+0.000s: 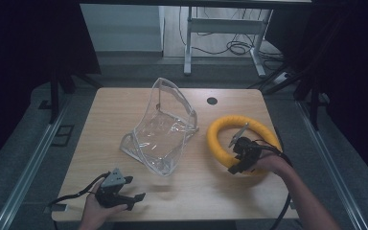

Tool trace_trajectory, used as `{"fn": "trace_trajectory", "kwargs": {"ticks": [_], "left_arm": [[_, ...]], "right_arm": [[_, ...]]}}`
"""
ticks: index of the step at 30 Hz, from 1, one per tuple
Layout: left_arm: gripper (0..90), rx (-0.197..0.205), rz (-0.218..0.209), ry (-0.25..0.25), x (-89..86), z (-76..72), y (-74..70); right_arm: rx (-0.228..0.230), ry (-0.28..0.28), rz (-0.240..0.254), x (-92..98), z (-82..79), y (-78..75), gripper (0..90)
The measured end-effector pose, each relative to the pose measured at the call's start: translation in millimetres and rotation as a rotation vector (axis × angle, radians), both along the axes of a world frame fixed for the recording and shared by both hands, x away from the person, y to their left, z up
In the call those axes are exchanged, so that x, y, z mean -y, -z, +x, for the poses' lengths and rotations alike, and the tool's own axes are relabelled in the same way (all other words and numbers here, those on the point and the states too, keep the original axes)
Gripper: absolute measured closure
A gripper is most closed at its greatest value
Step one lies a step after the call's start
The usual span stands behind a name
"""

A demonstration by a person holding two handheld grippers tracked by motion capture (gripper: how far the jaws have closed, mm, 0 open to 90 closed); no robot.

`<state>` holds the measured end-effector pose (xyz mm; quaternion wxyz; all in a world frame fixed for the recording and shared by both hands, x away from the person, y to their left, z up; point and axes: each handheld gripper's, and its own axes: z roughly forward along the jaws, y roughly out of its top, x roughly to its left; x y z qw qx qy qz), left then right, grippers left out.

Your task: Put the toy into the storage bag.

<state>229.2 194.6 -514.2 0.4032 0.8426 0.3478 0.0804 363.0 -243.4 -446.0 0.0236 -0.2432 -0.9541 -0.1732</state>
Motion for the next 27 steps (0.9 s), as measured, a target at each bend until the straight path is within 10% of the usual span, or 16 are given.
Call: {"fn": "trace_trajectory", "kwargs": {"ticks": [27], "left_arm": [[19.7, 0.001, -0.028, -0.011, -1.0, 0.6, -2.4]], "right_arm": [[0.107, 0.161, 0.34, 44.5, 9.7, -57.1, 51.9]]}}
